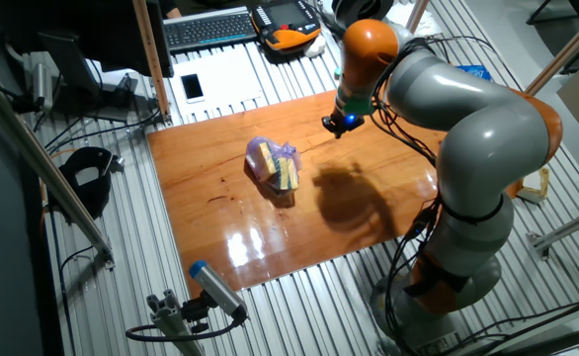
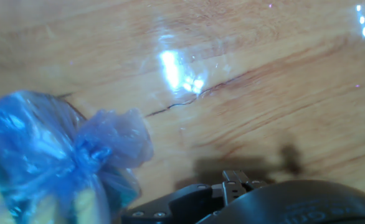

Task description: Pick up a bag of things

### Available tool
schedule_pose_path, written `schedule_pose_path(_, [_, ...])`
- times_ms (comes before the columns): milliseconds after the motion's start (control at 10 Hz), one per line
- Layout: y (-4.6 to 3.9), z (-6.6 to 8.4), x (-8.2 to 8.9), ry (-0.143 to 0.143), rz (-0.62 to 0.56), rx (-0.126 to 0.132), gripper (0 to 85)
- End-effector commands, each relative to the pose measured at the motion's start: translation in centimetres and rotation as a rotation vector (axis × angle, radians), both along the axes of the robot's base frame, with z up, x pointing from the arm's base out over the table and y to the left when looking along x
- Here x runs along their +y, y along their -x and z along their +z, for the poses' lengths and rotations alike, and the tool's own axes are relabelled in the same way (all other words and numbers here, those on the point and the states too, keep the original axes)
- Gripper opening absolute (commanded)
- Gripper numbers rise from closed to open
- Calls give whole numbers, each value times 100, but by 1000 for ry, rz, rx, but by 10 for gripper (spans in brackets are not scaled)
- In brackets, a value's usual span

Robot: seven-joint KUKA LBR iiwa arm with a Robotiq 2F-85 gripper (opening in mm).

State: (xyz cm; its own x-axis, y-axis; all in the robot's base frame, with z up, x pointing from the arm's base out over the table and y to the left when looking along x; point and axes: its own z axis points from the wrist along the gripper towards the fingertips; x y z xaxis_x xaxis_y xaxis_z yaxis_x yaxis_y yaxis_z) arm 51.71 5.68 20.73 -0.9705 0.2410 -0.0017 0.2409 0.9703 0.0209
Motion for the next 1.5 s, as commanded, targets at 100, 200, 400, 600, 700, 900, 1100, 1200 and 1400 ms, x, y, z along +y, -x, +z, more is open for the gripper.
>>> schedule_pose_path(100, [-12,-20,15,-41,-363,-14,0])
schedule_pose_path(200, [-17,-35,33,-20,-387,-22,0])
schedule_pose_path(400, [-13,-45,90,4,-408,-29,0])
schedule_pose_path(600, [-14,-60,150,-1,-496,-37,0])
schedule_pose_path(700, [-30,-100,194,-2,-551,-51,0])
schedule_pose_path(900, [-33,-169,232,8,-584,-67,0])
schedule_pose_path(1100, [-37,-187,240,-1,-614,-69,0])
schedule_pose_path(1200, [-38,-190,241,4,-613,-70,0])
schedule_pose_path(1400, [-39,-199,246,10,-610,-72,0])
